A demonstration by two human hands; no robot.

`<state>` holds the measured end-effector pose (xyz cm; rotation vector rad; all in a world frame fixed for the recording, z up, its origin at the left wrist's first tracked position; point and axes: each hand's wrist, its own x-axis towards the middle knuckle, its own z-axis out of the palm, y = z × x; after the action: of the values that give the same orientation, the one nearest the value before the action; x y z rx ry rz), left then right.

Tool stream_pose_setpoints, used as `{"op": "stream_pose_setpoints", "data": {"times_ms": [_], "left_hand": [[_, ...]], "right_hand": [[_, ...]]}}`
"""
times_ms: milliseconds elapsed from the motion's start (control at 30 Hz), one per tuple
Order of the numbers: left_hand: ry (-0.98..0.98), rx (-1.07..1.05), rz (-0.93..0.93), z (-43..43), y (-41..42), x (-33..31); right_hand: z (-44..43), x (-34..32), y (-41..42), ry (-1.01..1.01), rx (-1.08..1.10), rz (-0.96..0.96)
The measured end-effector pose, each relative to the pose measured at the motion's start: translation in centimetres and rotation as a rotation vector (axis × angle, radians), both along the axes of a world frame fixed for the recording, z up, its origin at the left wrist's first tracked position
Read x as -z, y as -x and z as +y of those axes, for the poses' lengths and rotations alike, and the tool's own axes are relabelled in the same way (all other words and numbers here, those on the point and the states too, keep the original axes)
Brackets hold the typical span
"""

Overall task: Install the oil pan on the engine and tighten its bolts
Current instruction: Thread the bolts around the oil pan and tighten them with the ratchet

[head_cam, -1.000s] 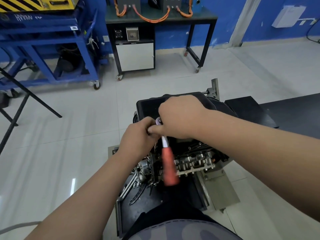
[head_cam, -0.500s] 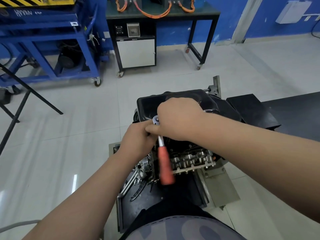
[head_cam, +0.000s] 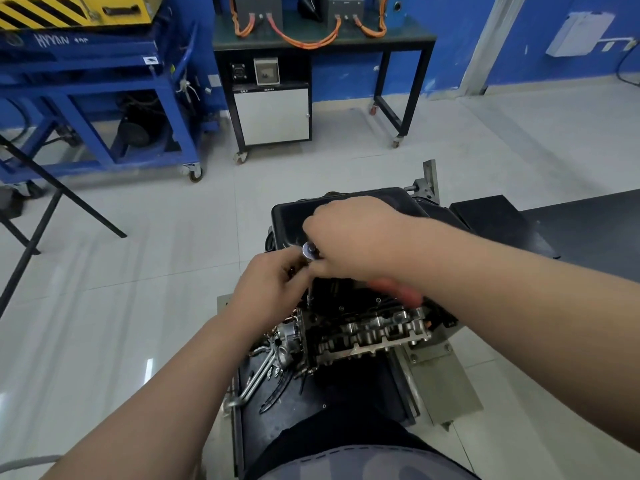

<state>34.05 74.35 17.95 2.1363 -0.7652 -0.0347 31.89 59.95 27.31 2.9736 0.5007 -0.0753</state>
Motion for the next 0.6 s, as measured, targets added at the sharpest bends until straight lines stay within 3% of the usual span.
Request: {"op": "stream_pose_setpoints", "data": {"times_ms": [67, 133, 200, 267, 333, 500, 600], "left_hand": [[-0.005, 0.054, -0.001, 0.2, 0.1, 0.0], [-0.023, 0.006, 0.001, 0.0, 0.2, 0.1], [-0.037, -0.106, 0.024, -0.4, 0.4, 0.1], [-0.045, -0.194, 0.052, -0.6, 0.4, 0.3], [-0.044, -0.180, 0.033, -0.4, 0.3, 0.5], [-0.095, -0.006, -0.064, 0.3, 0.6, 0.2], [-0.112, -0.094, -0.005, -0.2, 0.7, 0.1]], "right_hand": [[-0.9, -0.4, -0.4, 0.018, -0.120, 0.053], [-1.0, -0.3, -0.3, 0.015, -0.128, -0.013], [-0.3, 0.4, 0.1, 0.022, -0.025, -0.121], [0.5, 0.7, 0.6, -0.047, 0.189, -0.115], [0.7, 0.9, 0.8, -0.095, 0.260, -0.093], [-1.0, -0.3, -0.4, 0.003, -0.120, 0.023], [-0.9, 0.0, -0.4, 0.014, -0.089, -0.065]]}}
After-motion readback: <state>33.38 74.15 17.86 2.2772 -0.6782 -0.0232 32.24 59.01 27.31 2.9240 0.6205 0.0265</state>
